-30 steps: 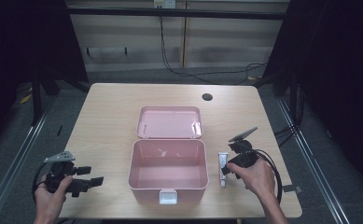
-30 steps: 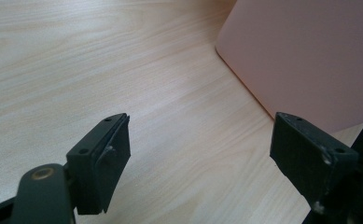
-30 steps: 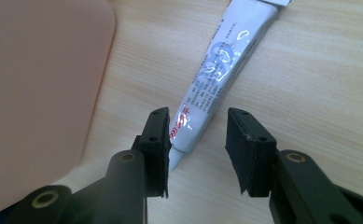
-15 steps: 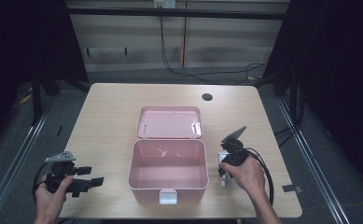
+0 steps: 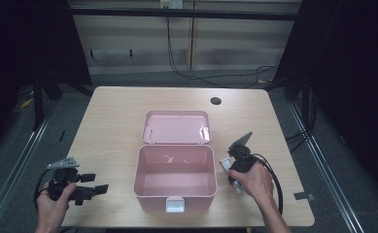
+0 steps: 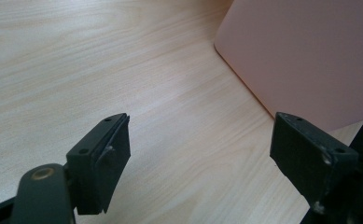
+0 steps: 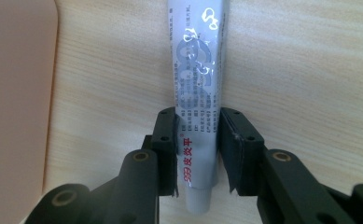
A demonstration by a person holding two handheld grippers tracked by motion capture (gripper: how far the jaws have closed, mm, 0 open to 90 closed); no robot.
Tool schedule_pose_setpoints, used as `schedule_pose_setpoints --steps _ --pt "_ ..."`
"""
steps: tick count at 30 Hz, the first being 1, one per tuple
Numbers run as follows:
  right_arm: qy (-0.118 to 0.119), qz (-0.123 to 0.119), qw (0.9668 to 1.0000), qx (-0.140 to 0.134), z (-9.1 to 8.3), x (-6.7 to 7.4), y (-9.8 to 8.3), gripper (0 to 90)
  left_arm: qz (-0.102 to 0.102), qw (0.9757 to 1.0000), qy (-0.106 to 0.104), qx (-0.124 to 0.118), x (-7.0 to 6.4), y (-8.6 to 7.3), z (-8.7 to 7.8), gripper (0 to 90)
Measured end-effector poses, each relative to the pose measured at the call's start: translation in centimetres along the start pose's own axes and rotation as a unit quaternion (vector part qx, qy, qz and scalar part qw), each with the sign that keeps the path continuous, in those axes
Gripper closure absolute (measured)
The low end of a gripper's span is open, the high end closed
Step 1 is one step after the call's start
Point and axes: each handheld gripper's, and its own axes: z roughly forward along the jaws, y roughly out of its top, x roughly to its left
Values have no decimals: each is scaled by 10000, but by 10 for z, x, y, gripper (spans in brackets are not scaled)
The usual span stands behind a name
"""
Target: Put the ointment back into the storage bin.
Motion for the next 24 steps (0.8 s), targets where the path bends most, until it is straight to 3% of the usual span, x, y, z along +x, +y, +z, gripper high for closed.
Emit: schedule_pose_setpoints --steps 11,17,24 --pt "-66 -103 9999 5 2 2 1 687 12 10000 0 17 0 0 0 200" --pt "29 -189 9998 -53 0 -2 1 710 7 10000 -1 18 0 0 0 200" --pt "-7 -410 9991 -127 -9 -2 -3 715 -11 10000 -6 8 0 0 0 200"
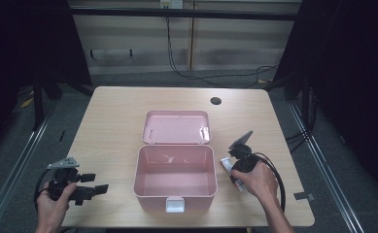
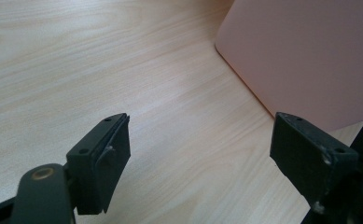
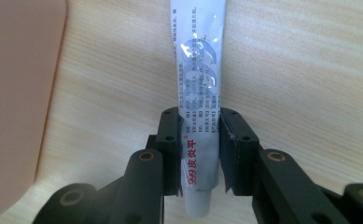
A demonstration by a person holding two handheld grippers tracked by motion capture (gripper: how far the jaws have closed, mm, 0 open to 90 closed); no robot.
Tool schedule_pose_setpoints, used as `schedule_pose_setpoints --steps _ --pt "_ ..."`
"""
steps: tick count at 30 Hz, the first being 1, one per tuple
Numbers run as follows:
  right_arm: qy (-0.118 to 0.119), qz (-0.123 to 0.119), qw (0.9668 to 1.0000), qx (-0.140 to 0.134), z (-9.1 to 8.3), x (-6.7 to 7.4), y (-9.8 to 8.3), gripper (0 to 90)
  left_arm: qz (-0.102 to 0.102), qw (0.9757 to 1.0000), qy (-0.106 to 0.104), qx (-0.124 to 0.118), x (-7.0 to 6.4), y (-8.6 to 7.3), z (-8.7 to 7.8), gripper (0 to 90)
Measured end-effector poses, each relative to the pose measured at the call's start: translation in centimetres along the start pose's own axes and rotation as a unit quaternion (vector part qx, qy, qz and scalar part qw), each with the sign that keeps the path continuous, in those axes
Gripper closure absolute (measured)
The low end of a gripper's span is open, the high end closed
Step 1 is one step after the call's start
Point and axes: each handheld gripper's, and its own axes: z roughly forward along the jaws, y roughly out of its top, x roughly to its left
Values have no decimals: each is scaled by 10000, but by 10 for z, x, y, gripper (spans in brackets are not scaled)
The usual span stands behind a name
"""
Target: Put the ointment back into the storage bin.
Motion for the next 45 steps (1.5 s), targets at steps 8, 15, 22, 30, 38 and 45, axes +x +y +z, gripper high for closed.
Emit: schedule_pose_setpoints --steps 8,15,22,30,38,45 --pt "90 -269 9995 -137 -14 -4 -3 715 -6 10000 -5 -5 0 0 0 200" --pt "185 -630 9976 -195 -21 -8 -10 714 -27 10000 32 -59 0 0 -1 200" --pt "-74 -1207 9923 -250 -23 -8 -15 714 -7 10000 33 -46 0 0 -2 200" --pt "139 -2031 9790 58 -32 -7 -24 714 -10 10000 35 -56 0 0 -2 200" --pt "168 -2584 9657 207 -41 -5 -31 715 -26 10000 36 -66 0 0 -1 200" --pt "236 -2937 9554 211 -48 -6 -35 715 6 10000 38 -55 0 0 -1 200"
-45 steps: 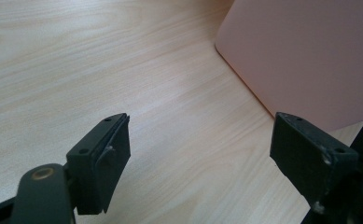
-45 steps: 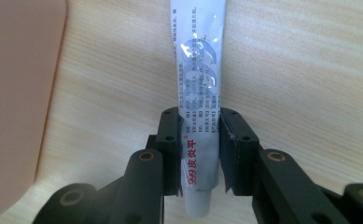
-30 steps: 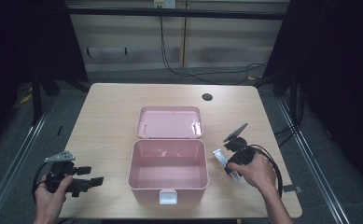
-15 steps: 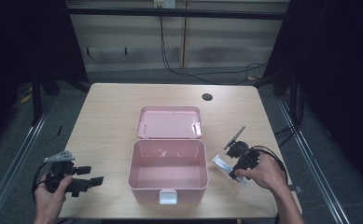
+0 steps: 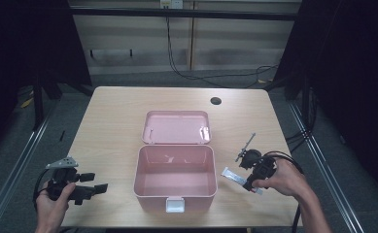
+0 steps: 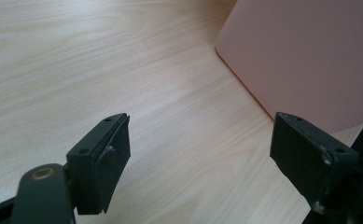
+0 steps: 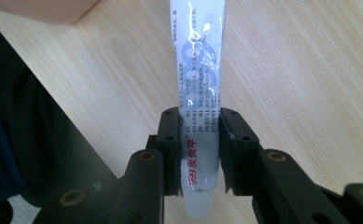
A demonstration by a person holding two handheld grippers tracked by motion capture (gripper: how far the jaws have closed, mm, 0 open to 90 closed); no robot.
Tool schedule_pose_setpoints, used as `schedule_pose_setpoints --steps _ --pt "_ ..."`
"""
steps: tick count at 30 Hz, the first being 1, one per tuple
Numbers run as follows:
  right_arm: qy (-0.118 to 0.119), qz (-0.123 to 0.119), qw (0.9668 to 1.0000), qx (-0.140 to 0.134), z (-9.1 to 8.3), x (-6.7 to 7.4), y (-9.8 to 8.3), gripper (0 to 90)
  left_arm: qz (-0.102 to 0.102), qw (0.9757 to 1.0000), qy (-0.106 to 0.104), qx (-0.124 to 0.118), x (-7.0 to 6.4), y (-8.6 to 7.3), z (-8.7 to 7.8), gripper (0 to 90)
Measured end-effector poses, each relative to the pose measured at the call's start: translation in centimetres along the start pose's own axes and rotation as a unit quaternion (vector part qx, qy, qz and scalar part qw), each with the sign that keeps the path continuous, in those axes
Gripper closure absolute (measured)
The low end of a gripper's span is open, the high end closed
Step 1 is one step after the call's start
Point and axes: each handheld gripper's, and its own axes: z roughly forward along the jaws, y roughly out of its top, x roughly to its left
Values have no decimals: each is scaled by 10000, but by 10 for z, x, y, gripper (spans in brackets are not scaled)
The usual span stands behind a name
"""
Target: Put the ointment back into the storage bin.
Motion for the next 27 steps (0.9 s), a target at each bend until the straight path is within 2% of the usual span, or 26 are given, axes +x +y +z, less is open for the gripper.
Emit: schedule_pose_setpoints --steps 6,16,20,23,27 --pt "15 -220 9997 40 -7 1 -4 715 1 10000 1 -4 0 0 0 200" --pt "-53 -336 9994 43 -24 0 -8 715 -19 10000 -2 -28 0 0 0 200" --pt "-163 -306 9994 -17 -30 -1 -10 715 -20 10000 -2 -23 0 0 0 200" --pt "-172 -418 9990 14 -35 -1 -12 714 -4 10000 -18 17 0 0 1 200" --pt "-153 -431 9990 -5 -39 0 -14 714 13 10000 -13 18 0 0 0 200"
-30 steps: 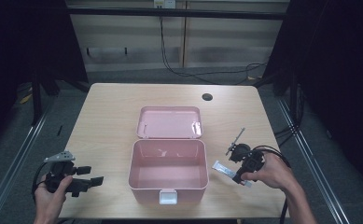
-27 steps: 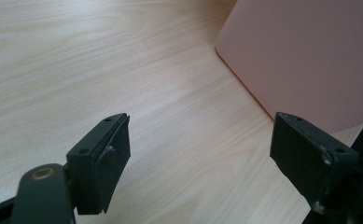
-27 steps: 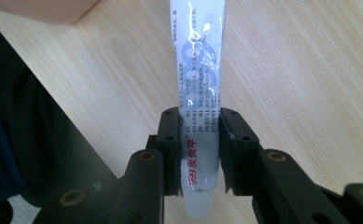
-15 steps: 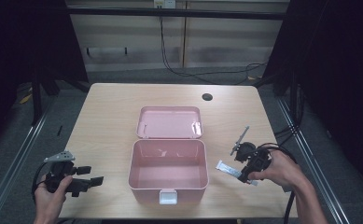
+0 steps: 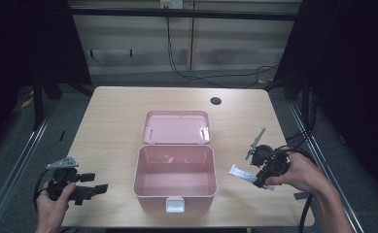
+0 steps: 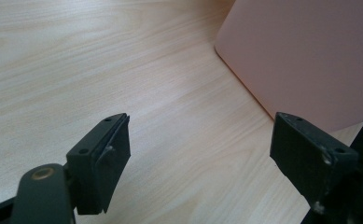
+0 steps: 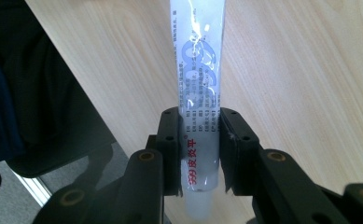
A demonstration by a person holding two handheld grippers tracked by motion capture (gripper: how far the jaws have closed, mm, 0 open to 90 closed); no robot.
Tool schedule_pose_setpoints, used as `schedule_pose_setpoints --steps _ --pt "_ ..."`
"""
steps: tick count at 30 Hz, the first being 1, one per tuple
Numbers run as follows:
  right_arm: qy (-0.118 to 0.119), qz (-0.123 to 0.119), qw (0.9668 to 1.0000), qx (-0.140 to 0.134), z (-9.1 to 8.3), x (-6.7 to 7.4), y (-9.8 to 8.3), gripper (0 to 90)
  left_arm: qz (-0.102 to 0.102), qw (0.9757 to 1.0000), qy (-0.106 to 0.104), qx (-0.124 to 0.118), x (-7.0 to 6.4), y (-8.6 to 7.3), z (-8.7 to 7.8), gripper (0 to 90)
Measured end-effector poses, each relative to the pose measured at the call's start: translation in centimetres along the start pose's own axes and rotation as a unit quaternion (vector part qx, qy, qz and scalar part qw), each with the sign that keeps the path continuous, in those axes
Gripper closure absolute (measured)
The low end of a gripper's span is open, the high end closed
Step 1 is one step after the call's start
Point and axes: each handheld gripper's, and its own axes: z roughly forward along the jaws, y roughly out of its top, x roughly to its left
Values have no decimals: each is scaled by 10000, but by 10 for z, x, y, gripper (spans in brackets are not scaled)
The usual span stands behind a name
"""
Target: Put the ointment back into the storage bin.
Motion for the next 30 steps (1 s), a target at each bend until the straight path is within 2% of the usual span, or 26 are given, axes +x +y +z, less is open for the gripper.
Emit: schedule_pose_setpoints --steps 9,15,16,20,26,30 --pt "63 -280 9996 -64 -7 5 -5 715 -18 10000 -1 -16 0 0 0 200" --pt "86 -385 9990 -199 -20 7 -4 715 -11 10000 1 -16 0 0 0 200" --pt "85 -306 9993 -181 -22 8 -3 715 -3 10000 5 -17 0 0 0 200" --pt "27 -258 9994 -218 -31 8 -3 715 -4 10000 5 -21 0 0 0 200" --pt "18 -421 9985 -341 -40 10 3 715 -19 10000 -15 -25 0 0 0 200" --pt "9 -427 9985 -354 -46 14 9 715 -45 10000 -26 -46 1 0 -1 200"
